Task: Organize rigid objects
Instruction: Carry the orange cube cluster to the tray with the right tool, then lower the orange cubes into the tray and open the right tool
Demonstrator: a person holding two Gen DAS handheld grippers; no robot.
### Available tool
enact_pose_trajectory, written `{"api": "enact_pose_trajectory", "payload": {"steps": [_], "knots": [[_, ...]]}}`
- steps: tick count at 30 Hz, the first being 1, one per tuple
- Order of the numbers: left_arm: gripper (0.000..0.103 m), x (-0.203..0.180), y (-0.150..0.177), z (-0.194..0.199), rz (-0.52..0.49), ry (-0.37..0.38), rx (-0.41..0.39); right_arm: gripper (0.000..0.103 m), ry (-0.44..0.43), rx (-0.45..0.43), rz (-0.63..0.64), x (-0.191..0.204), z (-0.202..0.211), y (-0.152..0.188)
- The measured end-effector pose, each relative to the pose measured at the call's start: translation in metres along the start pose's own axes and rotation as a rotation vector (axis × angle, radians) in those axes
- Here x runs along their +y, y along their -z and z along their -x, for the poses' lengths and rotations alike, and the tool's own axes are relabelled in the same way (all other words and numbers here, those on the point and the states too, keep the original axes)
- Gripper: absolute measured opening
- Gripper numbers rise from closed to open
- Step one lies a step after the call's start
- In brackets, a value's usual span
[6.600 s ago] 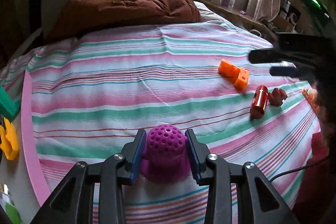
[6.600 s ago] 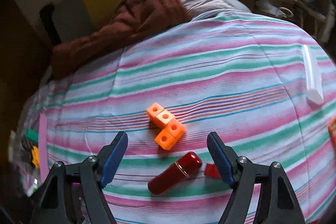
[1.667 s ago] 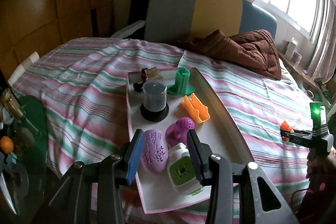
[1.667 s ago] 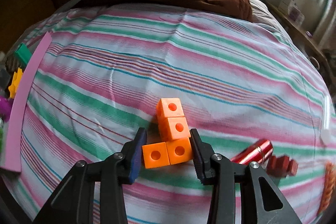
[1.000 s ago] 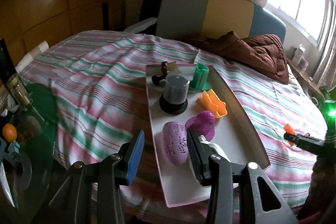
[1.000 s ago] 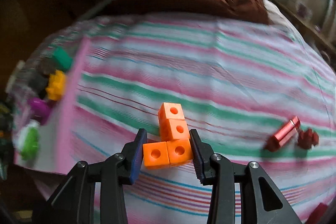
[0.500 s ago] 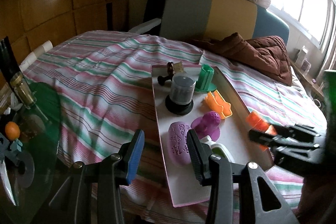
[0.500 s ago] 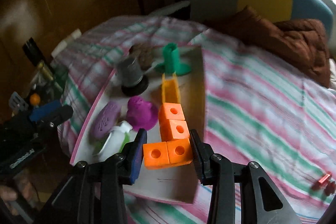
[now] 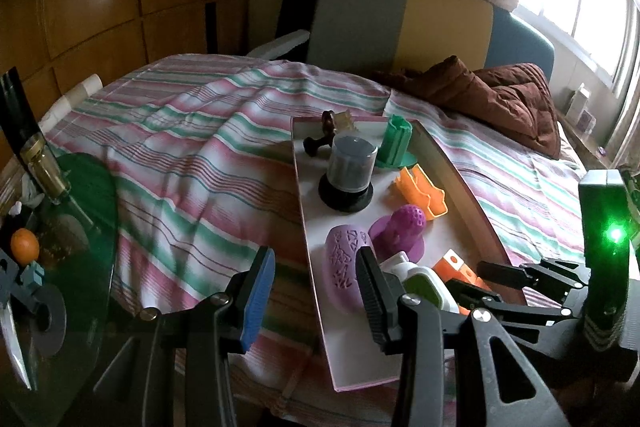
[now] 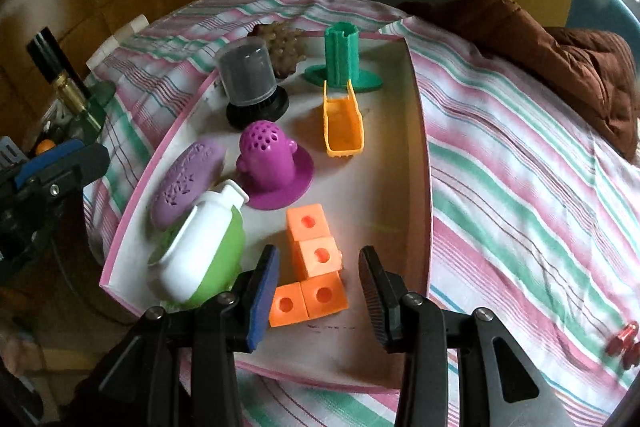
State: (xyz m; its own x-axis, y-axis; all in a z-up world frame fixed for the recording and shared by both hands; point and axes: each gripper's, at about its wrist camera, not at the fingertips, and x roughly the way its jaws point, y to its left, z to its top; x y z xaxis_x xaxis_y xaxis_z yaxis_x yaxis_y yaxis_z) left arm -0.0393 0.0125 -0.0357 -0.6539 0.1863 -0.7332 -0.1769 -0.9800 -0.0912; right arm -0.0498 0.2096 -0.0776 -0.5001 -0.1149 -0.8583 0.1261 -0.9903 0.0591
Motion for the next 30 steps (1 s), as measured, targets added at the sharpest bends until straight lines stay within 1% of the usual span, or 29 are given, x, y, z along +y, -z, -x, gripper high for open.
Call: {"api": "enact_pose_trajectory", "payload": {"steps": [5,8,13,15,20,22,24,25,30], "knots": [[0.042,-0.002,0.001,0.001,-0.008,-0.004,0.0,0.042,-0.009,-0.029,-0.016,-0.003,0.006,0.0],[0.042,-0.005,0.002,0.0,-0.015,-0.005,0.005,0.046,-0.01,-0.058,-0.038,-0.006,0.013,0.002],[0.042,-0.011,0.0,0.004,-0.031,-0.007,-0.008,0.048,-0.008,-0.128,-0.08,-0.014,0.029,0.002],[0.042,-0.014,0.0,0.006,-0.038,-0.005,-0.01,0.056,0.009,-0.161,-0.098,-0.018,0.037,0.002],[0.043,-0.023,-0.002,0.008,-0.061,0.001,-0.015,0.057,0.048,-0.207,-0.133,-0.033,0.052,0.005],[0.042,-0.026,-0.003,0.009,-0.068,0.006,-0.017,0.058,0.06,-0.216,-0.149,-0.04,0.056,0.006],[0.043,-0.03,-0.004,0.01,-0.078,0.012,-0.019,0.063,0.075,-0.224,-0.169,-0.049,0.06,0.009],[0.042,-0.033,-0.004,0.01,-0.087,0.015,-0.022,0.064,0.082,-0.226,-0.177,-0.053,0.062,0.01],[0.043,-0.044,-0.006,0.012,-0.115,0.031,-0.027,0.064,0.132,-0.23,-0.208,-0.08,0.072,0.017]]}}
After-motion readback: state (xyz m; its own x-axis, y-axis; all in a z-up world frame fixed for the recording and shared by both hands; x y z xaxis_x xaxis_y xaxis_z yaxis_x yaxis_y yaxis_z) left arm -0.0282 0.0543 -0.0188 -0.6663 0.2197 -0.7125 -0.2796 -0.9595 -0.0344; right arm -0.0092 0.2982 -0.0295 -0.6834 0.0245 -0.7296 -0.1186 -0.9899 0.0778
